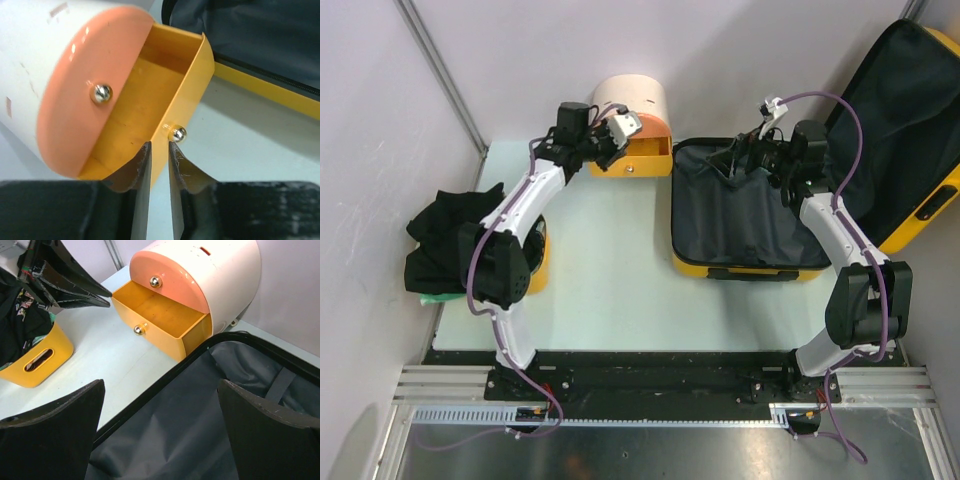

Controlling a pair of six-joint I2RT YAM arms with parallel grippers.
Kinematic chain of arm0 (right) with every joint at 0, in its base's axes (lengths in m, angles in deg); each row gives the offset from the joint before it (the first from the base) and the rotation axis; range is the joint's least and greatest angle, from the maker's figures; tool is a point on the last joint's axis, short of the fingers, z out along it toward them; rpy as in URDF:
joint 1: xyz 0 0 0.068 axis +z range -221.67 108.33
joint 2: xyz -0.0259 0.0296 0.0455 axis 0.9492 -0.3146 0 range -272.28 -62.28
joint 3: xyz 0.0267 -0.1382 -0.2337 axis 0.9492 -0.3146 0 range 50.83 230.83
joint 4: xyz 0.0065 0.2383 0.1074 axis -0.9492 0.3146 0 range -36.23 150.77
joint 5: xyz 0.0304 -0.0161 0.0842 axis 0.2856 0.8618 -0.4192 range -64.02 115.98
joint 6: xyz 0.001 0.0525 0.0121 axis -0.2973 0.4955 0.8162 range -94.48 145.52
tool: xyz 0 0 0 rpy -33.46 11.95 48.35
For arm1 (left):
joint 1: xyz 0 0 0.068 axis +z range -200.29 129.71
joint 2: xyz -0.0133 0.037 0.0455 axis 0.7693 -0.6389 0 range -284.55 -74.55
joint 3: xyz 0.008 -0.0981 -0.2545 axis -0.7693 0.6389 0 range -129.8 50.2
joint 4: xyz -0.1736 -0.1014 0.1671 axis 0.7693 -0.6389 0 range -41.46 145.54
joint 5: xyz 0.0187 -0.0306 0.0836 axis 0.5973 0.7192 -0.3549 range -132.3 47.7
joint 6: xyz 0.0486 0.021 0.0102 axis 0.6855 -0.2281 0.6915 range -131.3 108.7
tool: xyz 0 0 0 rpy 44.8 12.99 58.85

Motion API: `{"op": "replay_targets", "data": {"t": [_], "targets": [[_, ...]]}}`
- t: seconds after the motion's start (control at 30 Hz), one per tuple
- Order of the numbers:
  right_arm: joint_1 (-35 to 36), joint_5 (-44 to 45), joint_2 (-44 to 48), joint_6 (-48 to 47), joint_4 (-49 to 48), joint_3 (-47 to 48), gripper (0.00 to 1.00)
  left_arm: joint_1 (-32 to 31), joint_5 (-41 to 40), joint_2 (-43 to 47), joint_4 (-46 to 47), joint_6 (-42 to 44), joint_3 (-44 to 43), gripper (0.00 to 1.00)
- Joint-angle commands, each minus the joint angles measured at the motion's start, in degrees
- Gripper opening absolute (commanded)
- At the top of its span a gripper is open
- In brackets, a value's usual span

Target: Open, take out, and arrange the luggage

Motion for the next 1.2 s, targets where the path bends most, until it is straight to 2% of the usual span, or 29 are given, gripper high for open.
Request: {"op": "replay_targets", "data": {"t": [0.0,0.37,0.47,0.5,0.67,0.83,0.93,1.03,1.1,1.17], "targets": [[-0.3,0.4,2.0,0.1,-1.3,-0.4,1.0,1.4,1.3,-0.1,0.1,-9.1,2.7,0.21],[-1.2,0.6,1.4,0.8,-1.7,-0.4,1.0,2.1,-3.6,-10.9,1.1,-11.2,-7.4,0.17],[-1.2,0.9,1.2,1.0,-1.6,-0.4,1.0,2.1,-6.8,-13.6,4.6,-12.3,-9.5,0.17],[-1.3,1.0,1.1,1.0,-1.6,-0.4,1.0,2.1,-8.9,-14.0,8.4,-13.1,-9.4,0.17],[-1.8,0.9,0.7,1.0,-1.6,-0.4,1.0,2.2,-10.3,-17.1,17.6,-14.7,-10.2,0.17],[-2.0,1.3,0.6,1.4,-2.0,-0.4,1.0,2.2,-11.9,-20.6,19.0,-17.0,-14.5,0.17],[-2.1,1.3,0.5,1.3,-1.4,-0.4,1.0,2.2,-11.6,-18.3,19.8,-19.3,-12.0,0.21],[-2.3,1.5,0.7,0.9,0.1,-0.4,1.0,2.5,-4.2,-11.3,20.3,-23.7,-4.9,0.28],[-2.4,2.0,0.8,0.5,0.8,-0.5,1.0,2.7,-0.5,-5.5,20.4,-27.1,-1.3,0.42],[-2.7,2.1,0.7,0.6,0.8,-0.8,1.0,3.1,0.1,-2.5,20.4,-36.3,2.1,0.56]]}}
